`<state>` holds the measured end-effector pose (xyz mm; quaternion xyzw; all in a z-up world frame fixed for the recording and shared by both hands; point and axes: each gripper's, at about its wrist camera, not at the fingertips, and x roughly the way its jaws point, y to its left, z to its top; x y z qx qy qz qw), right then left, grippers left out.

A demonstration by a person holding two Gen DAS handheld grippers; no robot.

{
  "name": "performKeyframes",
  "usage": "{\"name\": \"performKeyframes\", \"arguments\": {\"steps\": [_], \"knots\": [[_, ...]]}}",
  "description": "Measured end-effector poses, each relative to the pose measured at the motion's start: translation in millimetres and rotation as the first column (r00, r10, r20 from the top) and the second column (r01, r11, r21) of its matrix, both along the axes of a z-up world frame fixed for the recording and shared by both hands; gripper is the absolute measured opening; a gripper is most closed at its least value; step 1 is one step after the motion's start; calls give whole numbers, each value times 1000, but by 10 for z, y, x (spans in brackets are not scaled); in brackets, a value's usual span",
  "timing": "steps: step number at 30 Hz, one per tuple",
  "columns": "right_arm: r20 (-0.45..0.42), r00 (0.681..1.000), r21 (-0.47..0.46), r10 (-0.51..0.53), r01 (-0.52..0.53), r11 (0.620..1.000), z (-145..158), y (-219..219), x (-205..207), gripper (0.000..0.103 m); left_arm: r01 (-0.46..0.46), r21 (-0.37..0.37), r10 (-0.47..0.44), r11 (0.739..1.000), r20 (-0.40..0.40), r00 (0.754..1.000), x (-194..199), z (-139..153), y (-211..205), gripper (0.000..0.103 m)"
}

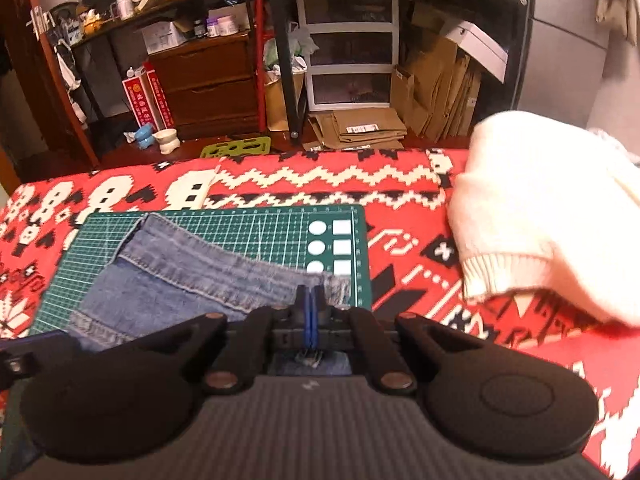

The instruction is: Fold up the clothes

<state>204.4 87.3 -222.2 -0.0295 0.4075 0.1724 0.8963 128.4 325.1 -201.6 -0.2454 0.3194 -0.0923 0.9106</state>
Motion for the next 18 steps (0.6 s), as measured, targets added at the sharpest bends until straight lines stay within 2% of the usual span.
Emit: {"name": "performKeyframes", "arguments": {"steps": [3, 5, 13, 18], "knots": [[-1, 1000, -11, 16, -16, 1000, 3, 71, 26, 0, -33, -9, 33, 999, -3, 999, 3, 1, 56, 6], [3, 1000, -10, 28, -28, 1000, 1, 132, 8, 5, -47, -11, 47, 999, -8, 999, 8, -7, 89, 6], [22, 997, -6, 76, -76, 997, -5, 377, -66, 6, -104, -20, 103, 994, -30, 994, 28, -37, 224, 6], [-8, 998, -33, 54, -55, 998, -40, 522, 64, 7, -135, -27, 134, 990, -40, 990, 41, -54, 308, 6]]}}
